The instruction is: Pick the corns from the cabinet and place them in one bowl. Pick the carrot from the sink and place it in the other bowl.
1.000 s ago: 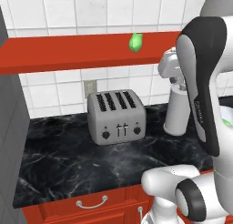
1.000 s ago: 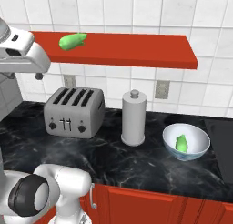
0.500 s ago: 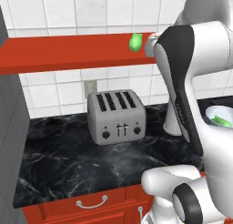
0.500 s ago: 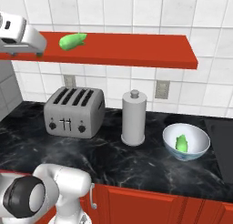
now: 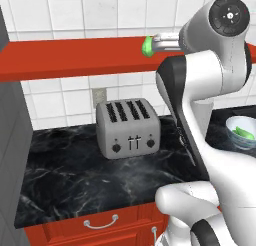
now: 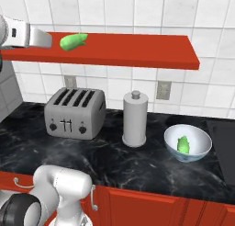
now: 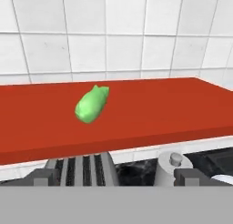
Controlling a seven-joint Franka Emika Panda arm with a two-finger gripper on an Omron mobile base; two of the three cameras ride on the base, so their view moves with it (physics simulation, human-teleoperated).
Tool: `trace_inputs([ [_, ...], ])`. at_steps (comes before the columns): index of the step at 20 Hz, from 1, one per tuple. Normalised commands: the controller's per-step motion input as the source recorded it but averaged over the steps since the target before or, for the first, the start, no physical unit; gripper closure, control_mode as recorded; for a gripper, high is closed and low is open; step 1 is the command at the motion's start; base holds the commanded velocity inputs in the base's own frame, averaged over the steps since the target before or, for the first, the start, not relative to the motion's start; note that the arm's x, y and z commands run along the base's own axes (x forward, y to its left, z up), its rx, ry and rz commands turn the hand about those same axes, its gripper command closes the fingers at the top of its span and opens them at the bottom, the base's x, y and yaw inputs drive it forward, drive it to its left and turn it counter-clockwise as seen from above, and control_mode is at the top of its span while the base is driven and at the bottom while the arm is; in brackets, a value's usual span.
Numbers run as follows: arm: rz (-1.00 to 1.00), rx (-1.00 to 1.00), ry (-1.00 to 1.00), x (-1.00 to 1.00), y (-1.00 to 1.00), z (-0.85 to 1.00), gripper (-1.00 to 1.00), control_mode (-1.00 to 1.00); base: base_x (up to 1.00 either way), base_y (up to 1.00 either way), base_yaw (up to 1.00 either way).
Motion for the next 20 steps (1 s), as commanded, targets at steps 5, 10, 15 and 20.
trace_inputs([
  [5,-0.01,-0.01,0.00,0.00,0.00,0.25,-1.00,-1.00,0.00,0.00,0.00],
  [10,0.02,0.04,0.02,0.00,0.00,0.32,-1.00,-1.00,0.00,0.00,0.00],
  [15,0.16,0.15,0.09,0.00,0.00,0.02,-1.00,-1.00,0.00,0.00,0.00],
  [20,0.19,0.14,0.07,0.00,0.00,-0.02,-1.00,-1.00,0.00,0.00,0.00],
])
